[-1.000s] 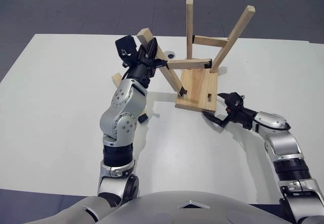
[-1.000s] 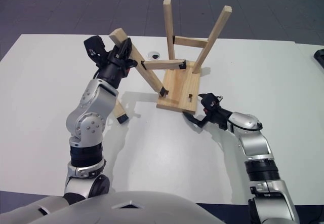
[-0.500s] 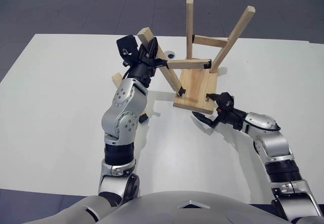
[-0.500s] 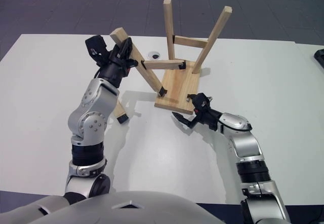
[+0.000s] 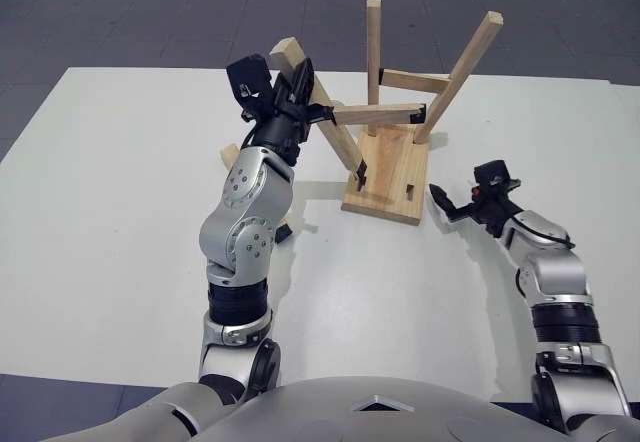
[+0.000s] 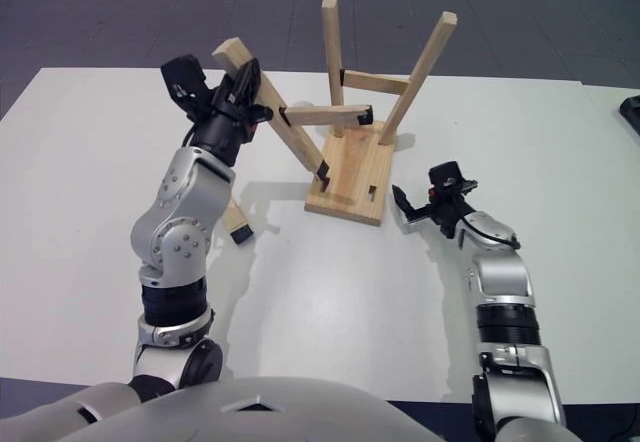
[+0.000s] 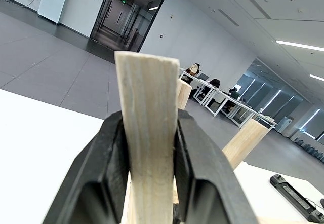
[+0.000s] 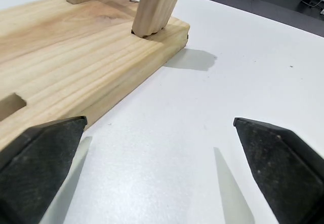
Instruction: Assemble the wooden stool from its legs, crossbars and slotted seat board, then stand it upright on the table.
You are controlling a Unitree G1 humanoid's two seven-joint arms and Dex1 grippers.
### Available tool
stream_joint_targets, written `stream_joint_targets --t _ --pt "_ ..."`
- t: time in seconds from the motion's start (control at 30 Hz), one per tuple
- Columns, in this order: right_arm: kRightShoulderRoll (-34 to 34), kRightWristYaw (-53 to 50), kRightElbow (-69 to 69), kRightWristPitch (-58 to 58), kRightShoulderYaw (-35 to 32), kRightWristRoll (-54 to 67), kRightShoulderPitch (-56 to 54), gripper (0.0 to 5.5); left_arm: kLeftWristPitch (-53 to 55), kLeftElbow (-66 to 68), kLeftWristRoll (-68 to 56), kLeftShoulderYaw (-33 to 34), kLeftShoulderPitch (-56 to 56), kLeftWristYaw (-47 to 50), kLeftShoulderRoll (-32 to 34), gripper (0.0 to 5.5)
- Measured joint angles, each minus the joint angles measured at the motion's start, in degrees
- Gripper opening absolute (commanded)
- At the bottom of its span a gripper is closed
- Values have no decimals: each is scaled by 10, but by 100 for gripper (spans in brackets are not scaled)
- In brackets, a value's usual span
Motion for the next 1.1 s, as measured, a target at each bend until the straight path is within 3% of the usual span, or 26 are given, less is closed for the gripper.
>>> stream_joint_targets --t 1.1 --pt "13 -7 -6 5 22 -23 5 540 -13 -5 18 -11 33 -13 24 104"
